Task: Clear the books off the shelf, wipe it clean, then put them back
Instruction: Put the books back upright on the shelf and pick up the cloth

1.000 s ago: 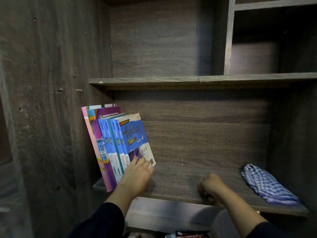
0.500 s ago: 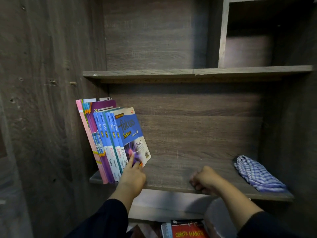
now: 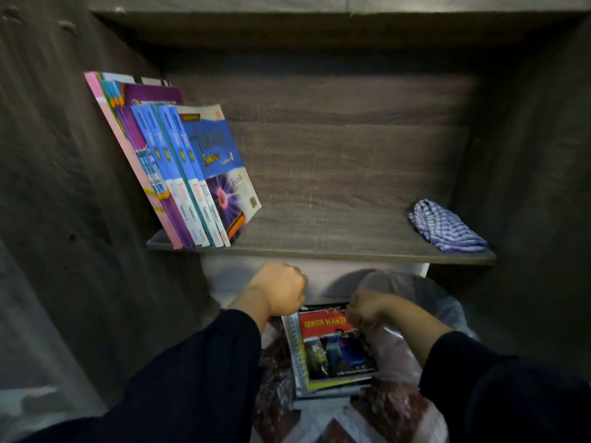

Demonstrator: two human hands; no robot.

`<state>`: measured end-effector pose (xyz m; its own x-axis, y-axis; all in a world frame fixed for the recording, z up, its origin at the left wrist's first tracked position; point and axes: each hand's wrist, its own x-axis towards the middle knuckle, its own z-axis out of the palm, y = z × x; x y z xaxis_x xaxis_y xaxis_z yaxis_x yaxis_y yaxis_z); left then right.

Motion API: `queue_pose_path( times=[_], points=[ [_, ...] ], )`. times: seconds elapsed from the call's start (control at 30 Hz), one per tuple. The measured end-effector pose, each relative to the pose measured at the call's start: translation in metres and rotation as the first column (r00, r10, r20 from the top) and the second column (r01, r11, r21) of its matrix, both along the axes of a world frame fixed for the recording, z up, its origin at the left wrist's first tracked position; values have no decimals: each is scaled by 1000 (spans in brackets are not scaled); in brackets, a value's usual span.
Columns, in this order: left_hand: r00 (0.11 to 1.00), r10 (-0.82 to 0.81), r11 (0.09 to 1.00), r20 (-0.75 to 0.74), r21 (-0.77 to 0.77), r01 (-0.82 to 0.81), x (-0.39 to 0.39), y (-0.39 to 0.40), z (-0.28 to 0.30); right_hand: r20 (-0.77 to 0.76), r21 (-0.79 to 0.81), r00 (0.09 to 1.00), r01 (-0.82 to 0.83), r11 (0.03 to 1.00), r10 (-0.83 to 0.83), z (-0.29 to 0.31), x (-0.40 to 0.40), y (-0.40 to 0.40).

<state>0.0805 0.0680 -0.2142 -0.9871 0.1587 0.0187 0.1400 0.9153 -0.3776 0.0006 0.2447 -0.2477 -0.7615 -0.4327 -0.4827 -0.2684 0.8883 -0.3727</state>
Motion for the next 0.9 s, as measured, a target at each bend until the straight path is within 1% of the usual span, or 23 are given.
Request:
queue_pose_path(
  times=[0.03, 0.13, 0.2, 0.23, 0.3, 0.37, 0.4, 0.5, 0.53, 0.57, 0.63, 0.7, 0.77, 0.8, 0.87, 0.9],
  points=[
    [999, 12, 1000, 30, 18, -13, -3, 1, -10, -25, 30, 1000, -10, 1000, 11, -11, 2, -1],
    [989, 55, 997, 135, 46, -62, -12, 2, -41, -53, 57, 997, 62, 996, -59, -51, -2, 0],
    [973, 98, 989, 209, 91, -119, -18, 1, -57, -76, 8, 987, 141, 990, -140, -73, -4, -1],
    [963, 116, 982, 245, 120, -149, -22, 0, -64, -56, -56, 975, 211, 976, -214, -80, -4, 0],
    [941, 153, 963, 301, 169, -211, -29, -1, -76, -33, -113, 962, 264, 958, -269, -97, -10, -1],
    [918, 185, 932, 351, 233, -277, -37, -3, -86, -59, -13, 972, 226, 974, -227, -111, -17, -4],
    [908, 206, 912, 365, 264, -313, -41, -4, -88, -81, 11, 977, 201, 980, -199, -112, -18, -5],
    [881, 243, 834, 407, 375, -404, -53, -7, -105, -82, 62, 979, 190, 980, -184, -128, -28, -14],
    [871, 258, 794, 419, 422, -438, -56, -9, -113, -88, 86, 980, 186, 979, -179, -129, -29, -18],
    [856, 272, 732, 440, 482, -481, -59, -10, -122, -114, 89, 976, 196, 977, -185, -132, -31, -23],
    [818, 291, 568, 496, 599, -565, -63, -11, -142, -162, 102, 961, 243, 965, -225, -135, -31, -32],
    [759, 310, 384, 573, 655, -651, -59, -10, -163, -208, 130, 942, 295, 947, -265, -140, -27, -37],
    [731, 265, 191, 629, 709, -679, -59, -5, -187, -210, 152, 934, 325, 934, -290, -146, -27, -39],
    [733, 247, 117, 634, 731, -672, -59, -3, -198, -197, 156, 933, 332, 930, -300, -147, -26, -39],
    [733, 260, 35, 628, 753, -657, -72, -8, -244, -198, 159, 931, 340, 927, -307, -147, -28, -37],
    [732, 265, 12, 627, 757, -653, -73, -7, -249, -206, 158, 929, 341, 927, -307, -147, -30, -37]
  ],
)
